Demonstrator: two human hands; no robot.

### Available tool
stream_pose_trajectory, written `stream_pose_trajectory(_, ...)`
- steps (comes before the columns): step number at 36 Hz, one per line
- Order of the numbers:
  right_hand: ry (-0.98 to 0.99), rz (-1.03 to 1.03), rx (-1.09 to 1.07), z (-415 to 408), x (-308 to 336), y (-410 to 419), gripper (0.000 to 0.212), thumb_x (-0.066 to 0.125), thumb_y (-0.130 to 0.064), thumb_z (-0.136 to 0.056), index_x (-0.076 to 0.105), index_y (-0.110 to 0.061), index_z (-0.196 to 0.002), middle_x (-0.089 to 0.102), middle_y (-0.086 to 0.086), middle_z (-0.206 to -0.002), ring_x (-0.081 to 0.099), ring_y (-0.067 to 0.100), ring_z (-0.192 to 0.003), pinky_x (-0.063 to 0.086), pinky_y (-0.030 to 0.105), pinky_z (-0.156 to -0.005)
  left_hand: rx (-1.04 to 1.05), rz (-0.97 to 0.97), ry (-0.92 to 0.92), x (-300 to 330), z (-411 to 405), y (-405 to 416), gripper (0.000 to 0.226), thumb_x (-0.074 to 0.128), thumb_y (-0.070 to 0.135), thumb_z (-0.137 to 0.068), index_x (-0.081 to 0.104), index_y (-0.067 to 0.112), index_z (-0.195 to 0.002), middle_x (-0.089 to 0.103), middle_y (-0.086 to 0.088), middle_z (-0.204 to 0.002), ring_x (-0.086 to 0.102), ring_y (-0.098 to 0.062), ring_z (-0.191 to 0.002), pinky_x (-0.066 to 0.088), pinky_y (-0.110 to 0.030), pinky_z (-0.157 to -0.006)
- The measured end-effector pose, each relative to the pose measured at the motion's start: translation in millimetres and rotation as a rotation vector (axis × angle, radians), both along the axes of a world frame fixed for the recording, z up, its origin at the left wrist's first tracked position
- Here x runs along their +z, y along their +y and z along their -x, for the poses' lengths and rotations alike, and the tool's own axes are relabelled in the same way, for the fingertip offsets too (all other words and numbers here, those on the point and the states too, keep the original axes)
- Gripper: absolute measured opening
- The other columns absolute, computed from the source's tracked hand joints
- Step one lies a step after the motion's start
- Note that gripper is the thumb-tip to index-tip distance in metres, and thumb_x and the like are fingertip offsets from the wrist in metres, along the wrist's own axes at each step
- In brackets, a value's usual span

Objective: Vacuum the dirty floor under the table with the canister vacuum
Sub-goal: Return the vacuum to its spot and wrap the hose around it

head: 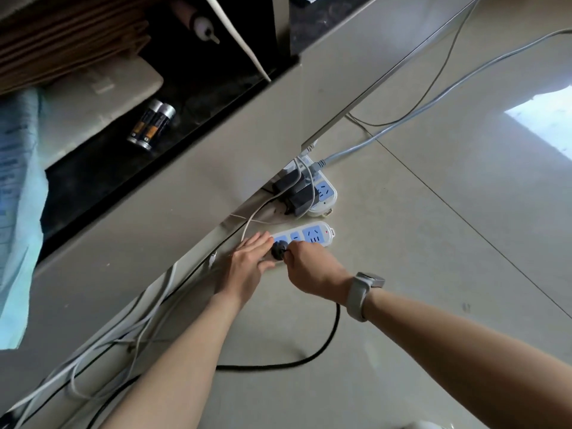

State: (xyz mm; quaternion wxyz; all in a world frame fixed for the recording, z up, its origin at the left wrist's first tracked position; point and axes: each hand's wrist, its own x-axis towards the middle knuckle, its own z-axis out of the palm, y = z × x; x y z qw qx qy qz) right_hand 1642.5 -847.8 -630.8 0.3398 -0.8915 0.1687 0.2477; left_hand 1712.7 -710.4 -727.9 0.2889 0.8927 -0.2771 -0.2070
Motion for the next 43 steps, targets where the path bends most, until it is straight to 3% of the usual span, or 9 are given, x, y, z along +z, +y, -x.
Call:
stream_pose_trajectory(10,0.024,0.047,0.042,-2.3,4.6,-3.4,0.015,0.040,-0.009,-0.094,0.052,-0.005,-0.086,0.062,0.021,-0.101,0.049,0.033,-0.081,0.034,0.030,-0.067,-0.005,-0.031,0.026,9.2,-0.3,-2.5,0.051,0.077,-0.007,-0.069,0.064,-0.004,-0.118,0.059,-0.019,-0.129,0.052,-0.031,-0.126,0.022,-0.008,-0.103)
stream_pose_trajectory(14,-0.129,0.134,0.191,2.6,24.4,4.0,0.017,0.040,-0.013,-0.096,0.053,-0.006,-0.104,0.062,0.017,-0.098,0.055,0.036,-0.089,0.036,0.033,-0.065,0.027,-0.048,0.033,26.7,4.8,-6.6,0.040,0.068,-0.005,-0.078,0.066,0.000,-0.118,0.064,-0.014,-0.121,0.057,-0.017,-0.105,0.026,0.006,-0.077)
stream_pose_trajectory(17,-0.105,0.127,0.131,3.8,29.4,-19.2,0.024,0.039,-0.015,-0.096,0.058,-0.006,-0.106,0.063,0.016,-0.101,0.055,0.036,-0.096,0.046,0.037,-0.072,0.038,-0.088,0.059,32.4,5.1,-9.0,0.038,0.071,0.009,-0.081,0.065,0.010,-0.119,0.065,-0.006,-0.121,0.059,-0.023,-0.108,0.031,-0.010,-0.075)
stream_pose_trajectory(20,-0.017,0.070,-0.006,17.5,38.9,-41.0,0.027,0.038,-0.015,-0.098,0.060,-0.003,-0.106,0.063,0.018,-0.104,0.056,0.037,-0.096,0.048,0.038,-0.079,0.094,-0.160,0.133,49.1,17.2,-7.2,0.042,0.069,0.013,-0.085,0.061,0.004,-0.125,0.055,-0.008,-0.137,0.045,-0.020,-0.132,0.025,-0.013,-0.100)
stream_pose_trajectory(23,0.020,-0.085,-0.167,31.1,70.0,-47.5,0.026,0.039,-0.012,-0.099,0.061,0.001,-0.104,0.058,0.011,-0.082,0.053,0.029,-0.076,0.041,0.029,-0.060,0.099,-0.187,0.190,88.9,40.2,-5.0,0.051,0.065,0.019,-0.088,0.052,0.007,-0.135,0.044,-0.008,-0.147,0.035,-0.017,-0.139,0.018,-0.018,-0.110)
stream_pose_trajectory(27,0.184,-0.748,-0.668,33.9,143.6,-51.4,0.018,0.040,-0.006,-0.099,0.048,-0.009,-0.083,0.035,-0.004,-0.046,0.026,0.008,-0.036,0.020,0.016,-0.033,0.114,-0.202,0.295,167.5,65.8,-13.2,0.048,0.059,0.024,-0.093,0.049,0.010,-0.138,0.038,-0.007,-0.150,0.032,-0.017,-0.140,0.019,-0.018,-0.109)
stream_pose_trajectory(33,0.110,-1.306,-1.249,48.1,255.1,-57.7,0.031,0.023,-0.001,-0.095,0.035,-0.017,-0.072,0.025,-0.008,-0.040,0.023,0.003,-0.028,0.018,0.013,-0.031,0.010,-0.060,0.739,322.3,107.3,-39.2,0.050,0.050,0.010,-0.095,0.041,0.020,-0.143,0.039,0.009,-0.146,0.035,-0.005,-0.134,0.021,-0.007,-0.097)
stream_pose_trajectory(38,-0.127,-1.365,-1.552,83.2,354.8,-60.9,0.029,0.039,0.009,-0.057,0.029,-0.017,-0.066,0.028,-0.007,-0.038,0.025,0.005,-0.026,0.024,0.014,-0.029,0.097,0.115,1.009,448.7,145.9,-29.3,0.012,0.055,0.007,-0.089,0.065,0.013,-0.094,0.065,-0.002,-0.085,0.060,-0.006,-0.081,0.042,-0.007,-0.074)
stream_pose_trajectory(43,-0.005,-1.067,-1.535,118.3,447.8,-51.9,0.030,0.026,0.010,-0.085,0.036,-0.013,-0.069,0.034,-0.002,-0.039,0.032,0.008,-0.028,0.031,0.015,-0.035,0.135,-0.079,0.639,537.9,176.7,16.4,0.011,0.063,0.028,-0.089,0.067,0.018,-0.091,0.068,0.004,-0.086,0.060,-0.016,-0.084,0.045,-0.024,-0.075)
